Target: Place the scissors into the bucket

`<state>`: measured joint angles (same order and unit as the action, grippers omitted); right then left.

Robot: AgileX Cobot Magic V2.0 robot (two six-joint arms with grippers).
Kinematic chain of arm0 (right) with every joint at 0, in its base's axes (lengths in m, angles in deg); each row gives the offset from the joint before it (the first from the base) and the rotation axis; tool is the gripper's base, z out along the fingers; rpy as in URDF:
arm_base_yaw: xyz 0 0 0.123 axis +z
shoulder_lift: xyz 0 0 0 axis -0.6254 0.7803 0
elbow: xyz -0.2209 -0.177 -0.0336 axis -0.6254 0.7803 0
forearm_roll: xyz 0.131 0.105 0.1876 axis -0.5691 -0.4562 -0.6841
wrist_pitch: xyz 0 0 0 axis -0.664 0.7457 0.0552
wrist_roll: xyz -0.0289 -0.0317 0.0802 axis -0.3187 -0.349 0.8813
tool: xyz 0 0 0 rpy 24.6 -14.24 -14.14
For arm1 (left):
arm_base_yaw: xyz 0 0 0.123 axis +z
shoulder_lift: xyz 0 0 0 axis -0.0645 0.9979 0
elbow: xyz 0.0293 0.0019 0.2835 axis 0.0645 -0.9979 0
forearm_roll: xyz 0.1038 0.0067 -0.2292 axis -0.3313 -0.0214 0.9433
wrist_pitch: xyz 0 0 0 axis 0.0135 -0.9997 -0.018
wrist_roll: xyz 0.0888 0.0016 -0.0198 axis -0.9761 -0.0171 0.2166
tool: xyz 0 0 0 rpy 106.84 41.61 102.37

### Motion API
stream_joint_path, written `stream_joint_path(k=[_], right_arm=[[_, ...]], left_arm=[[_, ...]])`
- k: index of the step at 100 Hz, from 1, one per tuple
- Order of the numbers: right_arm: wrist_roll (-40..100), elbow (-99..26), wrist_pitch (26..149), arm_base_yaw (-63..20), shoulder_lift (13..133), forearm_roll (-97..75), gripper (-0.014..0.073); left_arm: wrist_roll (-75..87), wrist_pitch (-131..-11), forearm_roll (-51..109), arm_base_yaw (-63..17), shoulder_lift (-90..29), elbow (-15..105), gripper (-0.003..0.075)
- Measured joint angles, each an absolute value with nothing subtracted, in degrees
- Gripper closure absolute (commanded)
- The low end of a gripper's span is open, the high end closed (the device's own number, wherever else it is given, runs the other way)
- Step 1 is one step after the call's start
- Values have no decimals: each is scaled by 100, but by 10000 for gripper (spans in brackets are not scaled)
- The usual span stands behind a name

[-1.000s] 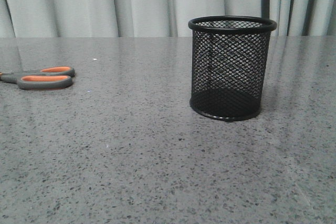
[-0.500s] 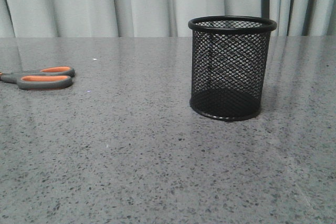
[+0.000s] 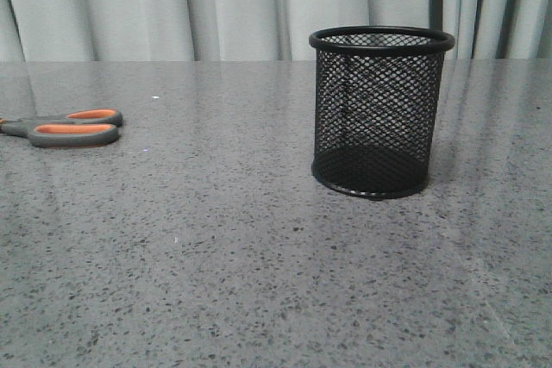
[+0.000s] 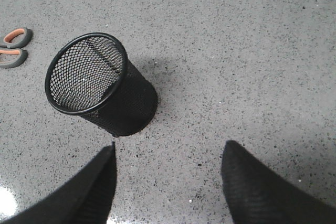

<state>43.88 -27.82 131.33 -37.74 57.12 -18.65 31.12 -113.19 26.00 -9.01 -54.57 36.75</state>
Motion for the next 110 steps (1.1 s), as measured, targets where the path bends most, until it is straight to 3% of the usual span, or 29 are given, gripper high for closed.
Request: stream_joint_path(k=[38,64,86,110], right_arm=[[4303,-2812,13202,-3774,5712,-1865,198],[4171,-2812,13258,-3774,5712,-1865,198],[4119,-2812,13339,-3774,5712,-1861,198],[4106,-2812,13351,-3774,5712,-1851,198]], left_arm=[[1765,-12806,2335,-901,-3394,5319,300],[178,-12981,2243,-901,-1721,6404,300],[-2377,-12971,2232,-901,-804,6621,300],[-3352,-12937,1881,-901,-60,6629,300]])
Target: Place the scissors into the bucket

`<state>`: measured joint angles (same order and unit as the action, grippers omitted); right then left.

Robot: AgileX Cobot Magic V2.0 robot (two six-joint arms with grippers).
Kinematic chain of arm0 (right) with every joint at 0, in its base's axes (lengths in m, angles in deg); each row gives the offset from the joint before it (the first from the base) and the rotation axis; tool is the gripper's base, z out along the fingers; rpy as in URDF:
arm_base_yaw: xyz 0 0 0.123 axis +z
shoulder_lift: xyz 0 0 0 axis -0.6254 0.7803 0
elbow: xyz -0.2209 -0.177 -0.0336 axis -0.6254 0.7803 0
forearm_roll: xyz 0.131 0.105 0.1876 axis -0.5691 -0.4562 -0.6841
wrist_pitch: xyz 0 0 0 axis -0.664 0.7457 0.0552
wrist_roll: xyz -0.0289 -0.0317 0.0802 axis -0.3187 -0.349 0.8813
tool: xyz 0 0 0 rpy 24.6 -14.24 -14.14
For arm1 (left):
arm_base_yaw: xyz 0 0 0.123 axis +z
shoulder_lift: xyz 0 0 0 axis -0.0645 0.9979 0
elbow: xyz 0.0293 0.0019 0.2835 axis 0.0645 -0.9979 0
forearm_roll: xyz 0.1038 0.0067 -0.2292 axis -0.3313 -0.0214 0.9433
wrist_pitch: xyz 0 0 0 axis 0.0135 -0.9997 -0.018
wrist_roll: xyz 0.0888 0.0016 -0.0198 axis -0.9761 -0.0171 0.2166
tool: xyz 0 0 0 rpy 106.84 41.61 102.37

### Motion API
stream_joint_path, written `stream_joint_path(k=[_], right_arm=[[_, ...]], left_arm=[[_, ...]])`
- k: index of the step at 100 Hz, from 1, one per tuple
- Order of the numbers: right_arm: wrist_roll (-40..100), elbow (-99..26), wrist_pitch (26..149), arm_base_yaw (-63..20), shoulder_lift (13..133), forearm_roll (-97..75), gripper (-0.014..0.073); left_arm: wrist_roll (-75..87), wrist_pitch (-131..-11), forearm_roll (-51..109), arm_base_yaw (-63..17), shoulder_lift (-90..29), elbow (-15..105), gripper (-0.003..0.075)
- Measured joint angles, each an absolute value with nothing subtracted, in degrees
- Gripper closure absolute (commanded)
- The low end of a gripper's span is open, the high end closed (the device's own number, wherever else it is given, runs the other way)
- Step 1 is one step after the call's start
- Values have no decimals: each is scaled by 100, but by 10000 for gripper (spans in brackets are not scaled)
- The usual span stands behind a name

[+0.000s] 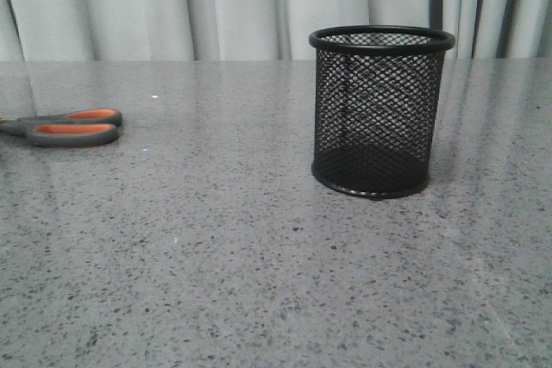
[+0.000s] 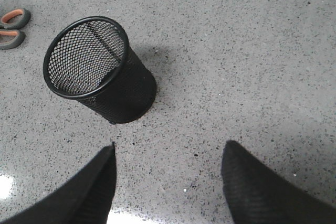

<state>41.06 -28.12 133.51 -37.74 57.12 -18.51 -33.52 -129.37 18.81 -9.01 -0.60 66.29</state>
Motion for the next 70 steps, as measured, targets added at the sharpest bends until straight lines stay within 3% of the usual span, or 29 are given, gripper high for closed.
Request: stream_joint_path(k=[70], right_arm=[[4082,-2812,13404,-3774,5712,-1851,198]], left_arm=[[-3849,-12297,1844,-901,1217,6767,300]])
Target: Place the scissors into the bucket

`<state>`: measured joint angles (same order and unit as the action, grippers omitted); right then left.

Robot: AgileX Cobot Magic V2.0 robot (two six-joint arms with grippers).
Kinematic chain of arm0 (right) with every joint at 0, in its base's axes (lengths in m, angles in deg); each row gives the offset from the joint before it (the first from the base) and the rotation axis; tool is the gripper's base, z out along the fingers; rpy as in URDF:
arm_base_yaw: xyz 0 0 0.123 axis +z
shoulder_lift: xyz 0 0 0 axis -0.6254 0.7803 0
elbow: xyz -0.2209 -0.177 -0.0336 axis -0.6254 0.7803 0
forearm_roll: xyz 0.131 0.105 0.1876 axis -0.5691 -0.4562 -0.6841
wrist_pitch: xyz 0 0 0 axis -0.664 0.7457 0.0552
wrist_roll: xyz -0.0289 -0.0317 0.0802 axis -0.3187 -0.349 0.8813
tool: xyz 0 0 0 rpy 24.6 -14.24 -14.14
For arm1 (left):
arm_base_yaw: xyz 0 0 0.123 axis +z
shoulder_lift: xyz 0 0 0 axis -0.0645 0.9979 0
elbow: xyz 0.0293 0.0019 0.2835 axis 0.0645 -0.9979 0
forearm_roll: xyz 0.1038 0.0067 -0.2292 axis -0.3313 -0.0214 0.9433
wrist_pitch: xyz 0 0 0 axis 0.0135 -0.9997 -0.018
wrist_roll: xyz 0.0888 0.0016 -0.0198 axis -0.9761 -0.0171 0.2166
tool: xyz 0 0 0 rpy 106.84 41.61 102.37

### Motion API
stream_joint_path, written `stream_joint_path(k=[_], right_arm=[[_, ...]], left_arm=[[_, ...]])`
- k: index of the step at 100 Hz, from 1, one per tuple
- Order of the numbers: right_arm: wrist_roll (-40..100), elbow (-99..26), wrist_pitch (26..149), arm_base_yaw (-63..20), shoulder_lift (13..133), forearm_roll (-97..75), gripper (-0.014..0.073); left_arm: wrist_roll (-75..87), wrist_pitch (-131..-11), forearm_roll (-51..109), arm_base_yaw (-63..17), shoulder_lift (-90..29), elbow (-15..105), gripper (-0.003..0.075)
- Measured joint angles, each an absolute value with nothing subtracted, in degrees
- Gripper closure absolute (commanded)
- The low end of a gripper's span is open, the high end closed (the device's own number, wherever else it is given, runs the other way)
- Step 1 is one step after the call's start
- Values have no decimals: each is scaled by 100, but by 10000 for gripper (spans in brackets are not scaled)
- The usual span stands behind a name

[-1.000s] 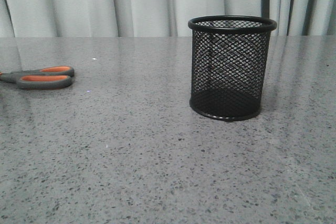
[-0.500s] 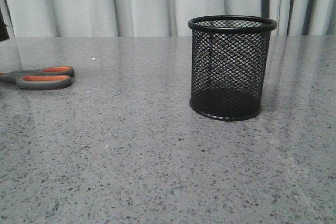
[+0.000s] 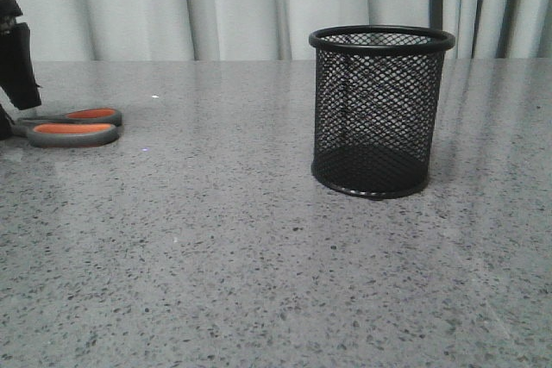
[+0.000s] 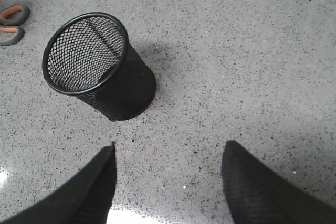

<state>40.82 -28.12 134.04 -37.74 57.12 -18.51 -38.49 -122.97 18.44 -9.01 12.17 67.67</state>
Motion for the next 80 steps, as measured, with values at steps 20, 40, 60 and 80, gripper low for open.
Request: stream_joint_path(k=[20,40,60,80], right_arm=[[4082,-2812,13444,-3774,5712,-1851,198],[4082,-2812,13453,-3774,5712,-1851,198],[4068,-2812,13466,-3774,5712,-1847,198],[4068,-2812,13466,-3774,5712,-1847,198]], left_arm=[[-3849,-12329,1865,-901,1409,7066,300],[-3849,-12659,1866,-901,1677,7250,300],[-3849,-12745,1877,-901,1747,7318,316],[-3849,-12924,1905,-901,1761,7318,580]])
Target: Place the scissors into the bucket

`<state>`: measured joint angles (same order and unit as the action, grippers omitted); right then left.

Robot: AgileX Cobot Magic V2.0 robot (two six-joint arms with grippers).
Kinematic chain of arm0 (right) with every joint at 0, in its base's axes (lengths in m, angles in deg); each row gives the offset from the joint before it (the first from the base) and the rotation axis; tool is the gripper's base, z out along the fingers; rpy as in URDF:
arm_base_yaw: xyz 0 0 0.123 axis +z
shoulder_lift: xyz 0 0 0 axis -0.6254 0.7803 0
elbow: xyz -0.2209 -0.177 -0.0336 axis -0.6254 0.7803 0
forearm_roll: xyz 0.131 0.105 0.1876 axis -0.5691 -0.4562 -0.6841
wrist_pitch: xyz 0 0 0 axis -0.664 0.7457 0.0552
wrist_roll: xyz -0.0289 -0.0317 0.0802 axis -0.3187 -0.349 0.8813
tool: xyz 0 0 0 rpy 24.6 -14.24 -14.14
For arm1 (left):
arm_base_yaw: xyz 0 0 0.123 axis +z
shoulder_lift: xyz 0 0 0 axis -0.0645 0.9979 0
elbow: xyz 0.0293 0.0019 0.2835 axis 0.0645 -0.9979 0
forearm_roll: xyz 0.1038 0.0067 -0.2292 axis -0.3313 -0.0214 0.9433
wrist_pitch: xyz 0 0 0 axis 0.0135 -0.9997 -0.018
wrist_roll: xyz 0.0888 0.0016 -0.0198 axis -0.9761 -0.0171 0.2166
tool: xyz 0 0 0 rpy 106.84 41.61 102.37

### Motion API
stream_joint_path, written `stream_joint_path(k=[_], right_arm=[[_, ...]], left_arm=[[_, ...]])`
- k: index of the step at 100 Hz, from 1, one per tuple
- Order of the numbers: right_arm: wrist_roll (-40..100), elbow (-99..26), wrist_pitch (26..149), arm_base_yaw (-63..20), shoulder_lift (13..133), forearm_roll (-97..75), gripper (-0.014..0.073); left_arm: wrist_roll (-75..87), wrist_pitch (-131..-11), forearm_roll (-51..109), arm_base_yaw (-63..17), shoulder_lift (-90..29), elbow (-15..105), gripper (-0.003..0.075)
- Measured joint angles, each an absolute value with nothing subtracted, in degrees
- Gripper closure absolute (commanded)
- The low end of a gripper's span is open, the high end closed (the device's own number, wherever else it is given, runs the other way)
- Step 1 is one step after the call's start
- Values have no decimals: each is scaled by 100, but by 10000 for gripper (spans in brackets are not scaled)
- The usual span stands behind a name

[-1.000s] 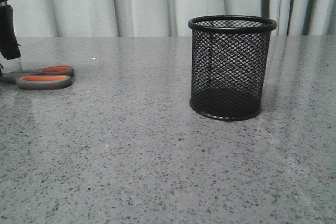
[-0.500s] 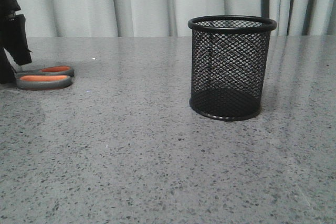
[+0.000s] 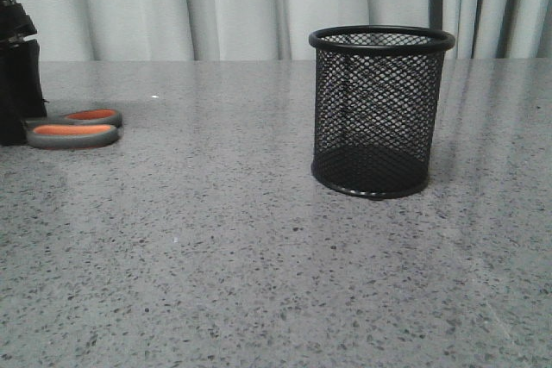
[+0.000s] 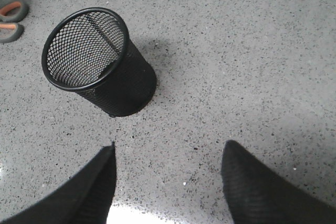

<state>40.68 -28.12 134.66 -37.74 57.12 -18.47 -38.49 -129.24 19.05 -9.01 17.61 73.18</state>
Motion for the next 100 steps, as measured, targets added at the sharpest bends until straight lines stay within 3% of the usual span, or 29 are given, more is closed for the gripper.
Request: stream_joint_path(k=[7,15,54,80,100], right_arm=[[4068,-2812,13466,-3774,5712,-1847,198],[4068,-2812,13466,-3774,5712,-1847,198],[4068,-2812,13479,-3774,5712,-1838,203],[4038,-2812,13224,-3774,5712,-2037,204],[3293,-2812,12882,-3774,5712,-3457,204]], left_arm=[[-3858,-12966,1932,-901,1761,7318,678],[-3858,-12956,1971,-891,1761,7318,732],[-3544,-12834,1874,-891,1481,7264,727],[-3335,-12841,1826,-891,-30,7264,727],[-2862,-12973,1785,-1182,-1287,7264,730]])
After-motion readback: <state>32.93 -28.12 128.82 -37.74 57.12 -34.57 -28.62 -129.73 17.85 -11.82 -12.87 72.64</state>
